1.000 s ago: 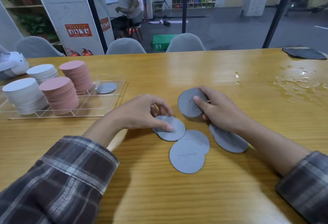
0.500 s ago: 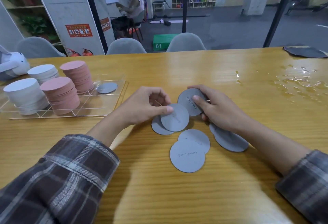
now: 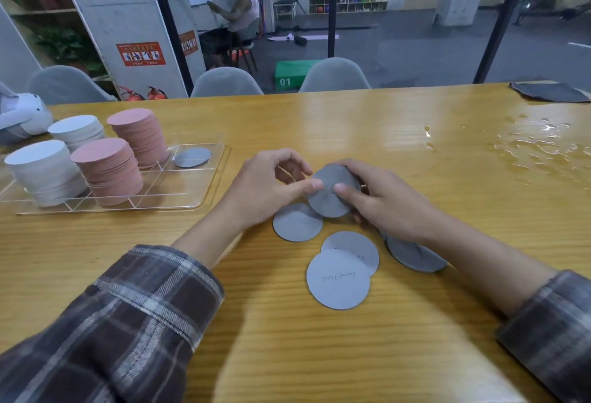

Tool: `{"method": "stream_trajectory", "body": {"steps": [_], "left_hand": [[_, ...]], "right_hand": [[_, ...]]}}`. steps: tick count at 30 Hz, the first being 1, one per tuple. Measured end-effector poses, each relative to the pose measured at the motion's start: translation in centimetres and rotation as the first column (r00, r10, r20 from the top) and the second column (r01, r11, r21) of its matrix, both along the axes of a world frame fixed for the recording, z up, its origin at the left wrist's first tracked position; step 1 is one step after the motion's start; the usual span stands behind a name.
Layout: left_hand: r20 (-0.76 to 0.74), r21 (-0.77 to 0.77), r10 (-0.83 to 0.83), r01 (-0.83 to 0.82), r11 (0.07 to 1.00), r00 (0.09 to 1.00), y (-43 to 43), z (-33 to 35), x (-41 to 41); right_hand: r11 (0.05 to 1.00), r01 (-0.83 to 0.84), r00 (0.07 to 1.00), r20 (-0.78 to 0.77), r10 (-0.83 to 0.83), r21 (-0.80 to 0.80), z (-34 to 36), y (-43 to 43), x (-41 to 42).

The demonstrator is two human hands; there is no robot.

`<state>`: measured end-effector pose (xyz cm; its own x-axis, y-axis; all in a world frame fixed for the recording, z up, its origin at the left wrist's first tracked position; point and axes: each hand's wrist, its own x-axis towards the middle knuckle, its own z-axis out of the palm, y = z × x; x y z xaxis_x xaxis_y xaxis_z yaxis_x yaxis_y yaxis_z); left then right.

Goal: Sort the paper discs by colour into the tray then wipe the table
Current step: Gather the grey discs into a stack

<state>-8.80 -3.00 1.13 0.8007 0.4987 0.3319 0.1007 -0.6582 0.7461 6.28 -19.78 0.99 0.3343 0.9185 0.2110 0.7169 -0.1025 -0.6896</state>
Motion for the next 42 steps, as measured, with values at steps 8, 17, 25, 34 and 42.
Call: {"method": "stream_trajectory", "body": {"steps": [8, 17, 25, 34, 42], "left_hand": [[-0.44, 0.093, -0.086, 0.141, 0.986, 0.894, 1.4, 1.7, -2.3], [-0.247, 0.107, -0.073, 0.102, 0.989, 0.966, -0.1, 1.4, -1.7], [0.025, -0.116, -0.094, 0.097, 0.989, 0.995, -0.2, 1.3, -1.2], [0.067, 0.049, -0.05, 0.047, 0.998, 0.997, -1.1, 0.2, -0.7], [0.15, 0.129, -0.042, 0.023, 0.991, 0.988, -2.0, 0.1, -0.1]], "right_hand": [[0.995, 0.098, 0.995, -0.009, -0.098, 0.023, 0.1, -0.2, 0.5], [0.995, 0.102, 0.995, -0.016, -0.102, 0.024, 0.1, -0.2, 0.6], [0.989, 0.143, 0.989, -0.035, -0.142, 0.022, 0.6, -0.5, 0.3], [0.998, 0.044, 0.992, -0.12, -0.039, 0.037, 0.2, -0.2, 0.2], [0.998, 0.045, 0.989, -0.14, -0.04, 0.035, 0.1, -0.1, -0.1]]}}
